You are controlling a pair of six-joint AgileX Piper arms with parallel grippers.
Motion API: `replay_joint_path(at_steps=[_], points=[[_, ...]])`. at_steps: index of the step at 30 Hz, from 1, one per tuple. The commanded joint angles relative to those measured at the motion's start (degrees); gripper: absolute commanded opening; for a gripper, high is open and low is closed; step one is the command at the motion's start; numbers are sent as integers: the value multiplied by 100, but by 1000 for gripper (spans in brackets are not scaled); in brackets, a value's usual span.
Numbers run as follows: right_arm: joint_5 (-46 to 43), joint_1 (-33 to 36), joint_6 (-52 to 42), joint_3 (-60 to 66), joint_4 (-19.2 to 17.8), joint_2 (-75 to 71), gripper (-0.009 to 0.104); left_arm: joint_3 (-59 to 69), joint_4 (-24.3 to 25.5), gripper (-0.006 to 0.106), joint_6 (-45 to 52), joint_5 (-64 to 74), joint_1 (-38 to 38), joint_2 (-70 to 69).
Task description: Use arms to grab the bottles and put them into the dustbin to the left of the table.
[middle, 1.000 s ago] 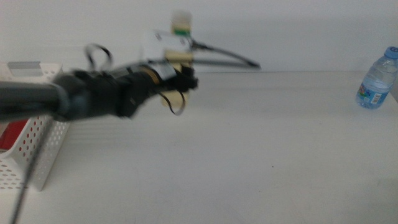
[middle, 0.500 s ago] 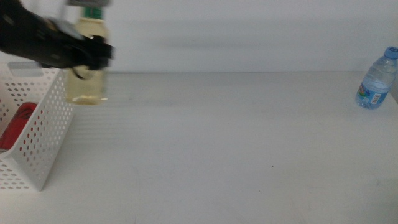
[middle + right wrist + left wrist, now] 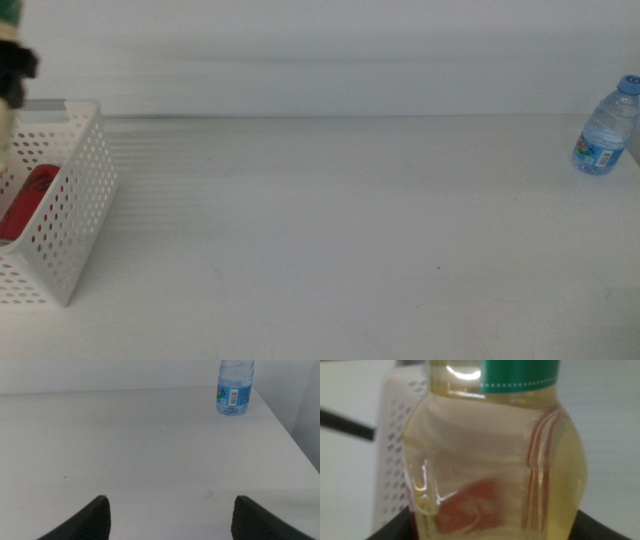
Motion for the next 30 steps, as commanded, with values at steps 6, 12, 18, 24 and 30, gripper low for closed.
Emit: replay_joint_path(at_steps=[6,12,18,24,30], points=[[-417,-42,-41,-46,-74,-157,63,-263,37,-5,175,-445,731,207],[-417,-42,-41,-46,-74,-157,63,-263,-130,-5,238,-491,892,907],[-417,-42,-41,-46,-74,-157,63,-263,-227,-5,238,-459,884,1551],[-417,-42,-41,-46,-74,-157,63,-263,-468,7,368,-392,884,1902],[-417,-42,-41,-46,-74,-157,63,-263,-1030,51,1056,-418,884,1953]])
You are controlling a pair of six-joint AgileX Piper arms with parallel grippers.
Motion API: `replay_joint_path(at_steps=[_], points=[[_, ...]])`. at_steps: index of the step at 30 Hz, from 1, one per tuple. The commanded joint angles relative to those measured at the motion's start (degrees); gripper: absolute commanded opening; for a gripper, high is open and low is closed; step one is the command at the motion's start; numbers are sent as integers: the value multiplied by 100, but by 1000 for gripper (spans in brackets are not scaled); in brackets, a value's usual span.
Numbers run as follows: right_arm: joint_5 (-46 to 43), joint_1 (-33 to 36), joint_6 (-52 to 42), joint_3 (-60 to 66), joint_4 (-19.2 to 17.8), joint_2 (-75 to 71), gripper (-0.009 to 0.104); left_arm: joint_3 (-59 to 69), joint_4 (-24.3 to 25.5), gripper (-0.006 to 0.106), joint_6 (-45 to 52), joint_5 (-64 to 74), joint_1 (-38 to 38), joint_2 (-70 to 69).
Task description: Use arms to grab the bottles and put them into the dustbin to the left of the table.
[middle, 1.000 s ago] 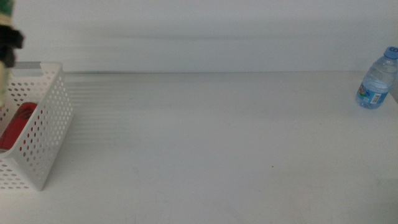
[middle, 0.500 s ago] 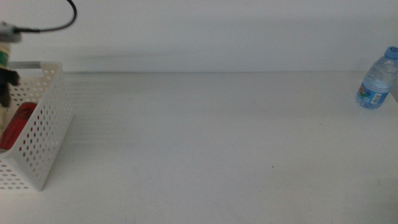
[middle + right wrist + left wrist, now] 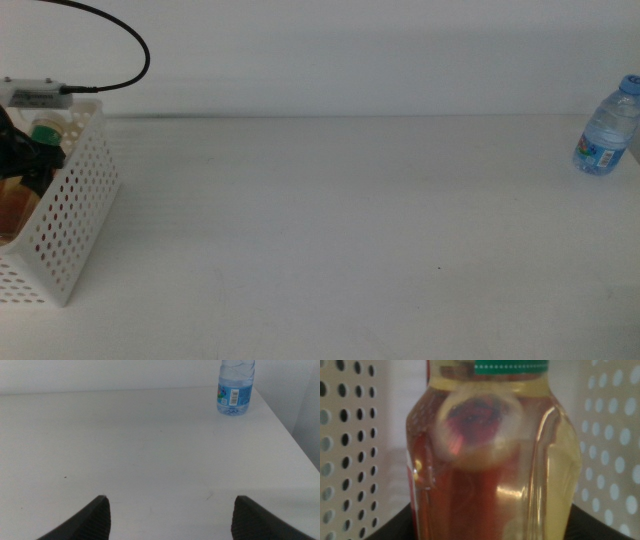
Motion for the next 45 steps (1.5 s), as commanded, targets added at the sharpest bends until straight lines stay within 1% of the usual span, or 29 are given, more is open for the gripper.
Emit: replay_joint_path(at_steps=[1,4,5,13,15,17,20,26,29,33,36,39,41,45], points=[[-417,-42,-41,-46,-74,-157,63,-236,-212,61,181,-306,-13,-295],[-417,-42,-41,-46,-74,-157,63,-323,-212,87,167,-209,-13,-315],[-417,-42,-41,-46,-74,-157,63,-361,-207,91,137,-126,-13,-333],[-417,-42,-41,-46,-74,-157,63,-532,-242,90,-354,344,-13,-867],[-417,-42,-41,-46,-74,-157,63,-532,-351,90,-511,462,-26,-1060],[-417,-42,-41,-46,-74,-157,63,-532,-615,90,-503,638,-145,-1255],[-417,-42,-41,-46,-74,-157,63,-526,-817,90,-562,563,-394,-1602],[-417,-42,-41,-46,-74,-157,63,-516,-849,90,-454,532,-1010,-2340],[-417,-42,-41,-46,-74,-157,63,-516,-797,90,-233,545,-1446,-2633],[-417,-42,-41,-46,-74,-157,63,-400,-822,90,-202,512,-1914,-2987],[-417,-42,-41,-46,-74,-157,63,105,-824,90,-215,97,-2320,-3401],[-417,-42,-41,-46,-74,-157,63,945,-880,90,-215,-546,-2683,-4001],[-417,-42,-41,-46,-74,-157,63,1611,-918,90,-215,-993,-2954,-4549],[-417,-42,-41,-46,-74,-157,63,2750,-951,90,-280,-1287,-3399,-5632]])
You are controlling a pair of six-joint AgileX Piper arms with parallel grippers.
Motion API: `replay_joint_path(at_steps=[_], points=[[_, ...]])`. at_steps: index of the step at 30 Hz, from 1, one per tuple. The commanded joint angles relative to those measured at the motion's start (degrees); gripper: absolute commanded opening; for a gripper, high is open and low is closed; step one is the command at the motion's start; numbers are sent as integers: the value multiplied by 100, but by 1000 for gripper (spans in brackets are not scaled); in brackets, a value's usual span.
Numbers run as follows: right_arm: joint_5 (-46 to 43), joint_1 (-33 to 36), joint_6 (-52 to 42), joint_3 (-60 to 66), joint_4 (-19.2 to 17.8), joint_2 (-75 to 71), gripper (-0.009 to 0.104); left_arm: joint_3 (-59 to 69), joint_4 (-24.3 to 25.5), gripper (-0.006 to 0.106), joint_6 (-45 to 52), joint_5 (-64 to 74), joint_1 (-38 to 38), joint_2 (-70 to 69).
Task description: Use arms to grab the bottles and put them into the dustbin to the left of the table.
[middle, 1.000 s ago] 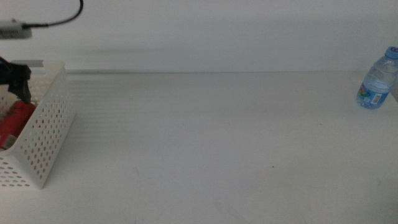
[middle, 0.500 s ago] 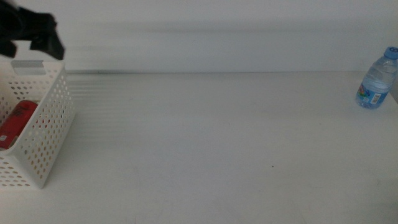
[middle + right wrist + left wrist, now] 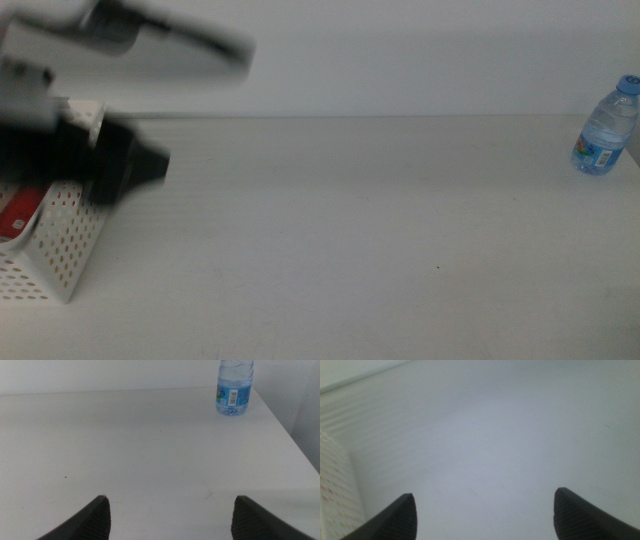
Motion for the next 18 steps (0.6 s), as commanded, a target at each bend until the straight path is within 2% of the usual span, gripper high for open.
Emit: replay_joint_path(at_steps=[1,4,8,18], points=[[-417,-42,-41,-46,-74,-157,63,475,-142,90,-204,-471,-233,-741],[-417,-42,-41,-46,-74,-157,63,1123,-349,90,-622,-471,-381,-1479],[-417,-42,-41,-46,-74,-157,63,1686,-439,90,-690,-580,-532,-2156],[-417,-42,-41,-46,-74,-157,63,1769,-327,90,-690,-1348,-720,-2198]])
